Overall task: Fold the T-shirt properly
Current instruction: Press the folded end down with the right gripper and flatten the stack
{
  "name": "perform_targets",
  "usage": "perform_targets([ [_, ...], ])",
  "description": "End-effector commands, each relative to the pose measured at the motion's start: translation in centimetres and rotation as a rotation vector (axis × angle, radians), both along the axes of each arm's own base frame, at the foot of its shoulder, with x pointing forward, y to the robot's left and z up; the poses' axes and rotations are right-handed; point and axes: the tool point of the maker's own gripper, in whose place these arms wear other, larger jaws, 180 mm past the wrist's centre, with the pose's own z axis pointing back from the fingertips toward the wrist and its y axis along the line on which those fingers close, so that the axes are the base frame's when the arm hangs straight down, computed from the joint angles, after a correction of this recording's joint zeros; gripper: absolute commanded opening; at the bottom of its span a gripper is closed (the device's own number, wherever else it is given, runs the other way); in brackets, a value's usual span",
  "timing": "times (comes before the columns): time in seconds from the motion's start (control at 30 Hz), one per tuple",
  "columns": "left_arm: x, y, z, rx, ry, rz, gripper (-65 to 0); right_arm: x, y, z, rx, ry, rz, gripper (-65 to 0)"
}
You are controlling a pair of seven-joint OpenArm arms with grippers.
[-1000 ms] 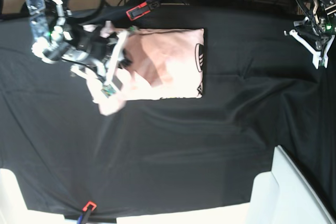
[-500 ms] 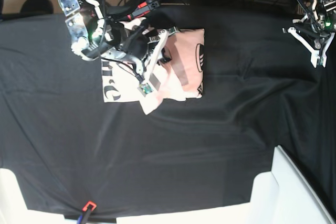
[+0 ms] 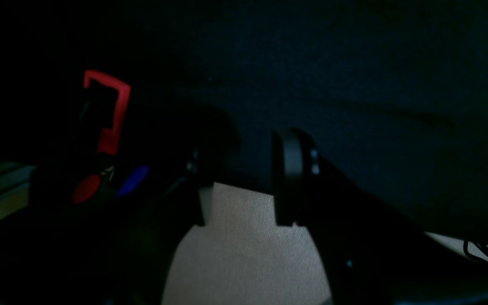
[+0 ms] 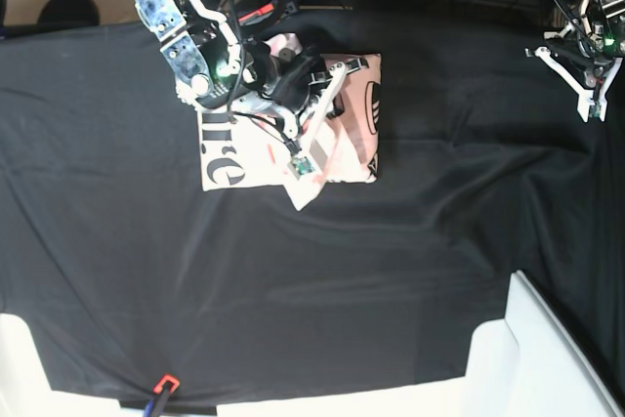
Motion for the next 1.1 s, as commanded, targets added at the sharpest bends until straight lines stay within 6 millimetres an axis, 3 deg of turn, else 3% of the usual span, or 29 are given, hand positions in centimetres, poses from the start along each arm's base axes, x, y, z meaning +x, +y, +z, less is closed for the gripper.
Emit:
perform_targets([
  [0.0, 0.8, 0.8, 1.0, 0.029, -0.026, -0.010, -42.5, 1.0, 0.8, 1.5, 0.041, -0.041, -0.001, -65.0],
  [0.23, 0.7, 0.8, 1.0, 0.028, -0.024, -0.009, -42.5, 2.0, 1.2, 2.2, 0.046, -0.070, 0.007, -65.0],
  [0.37, 0.7, 0.8, 0.9, 0.027, -0.023, -0.008, -42.5, 1.3, 3.1, 2.8, 0.045, -0.077, 0.052, -65.0],
  [0.6, 0.7, 0.8, 0.9, 0.027, -0.023, -0.008, -42.5, 0.4, 4.4, 1.4, -0.003, -0.048, 0.099, -65.0],
  [1.07, 0.6, 0.6, 0.8, 0.022, -0.022, -0.005, -42.5, 1.6, 5.0, 0.9, -0.016, -0.042, 0.092, -64.9],
])
